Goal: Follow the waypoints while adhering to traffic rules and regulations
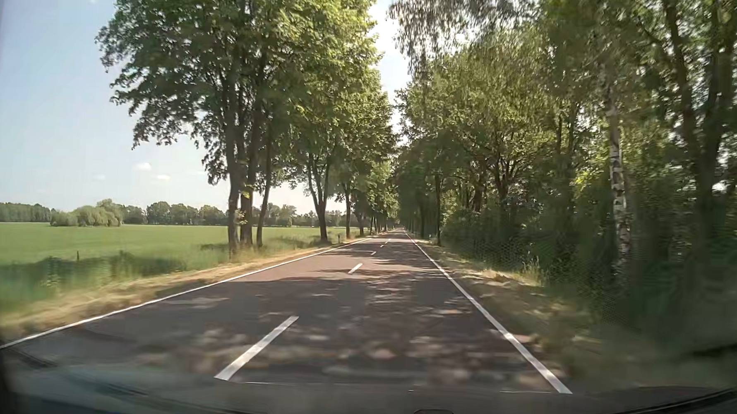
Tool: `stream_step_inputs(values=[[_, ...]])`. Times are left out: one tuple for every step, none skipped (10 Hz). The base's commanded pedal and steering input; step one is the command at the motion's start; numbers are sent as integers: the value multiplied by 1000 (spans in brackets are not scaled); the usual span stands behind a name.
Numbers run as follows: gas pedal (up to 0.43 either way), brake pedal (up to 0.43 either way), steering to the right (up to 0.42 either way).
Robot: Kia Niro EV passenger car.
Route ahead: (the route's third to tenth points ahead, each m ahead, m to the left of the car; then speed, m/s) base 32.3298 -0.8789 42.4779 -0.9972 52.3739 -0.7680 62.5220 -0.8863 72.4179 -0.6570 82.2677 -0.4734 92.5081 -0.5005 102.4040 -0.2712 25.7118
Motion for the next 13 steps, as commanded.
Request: stream_step_inputs(values=[[512, 6, 3], [512, 6, 3], [512, 6, 1], [512, 6, 0], [512, 6, -1], [488, 6, -1], [461, 6, 0], [398, 6, 0], [358, 6, 0], [331, 6, 0], [311, 6, 0], [299, 6, 0], [287, 6, 0]])
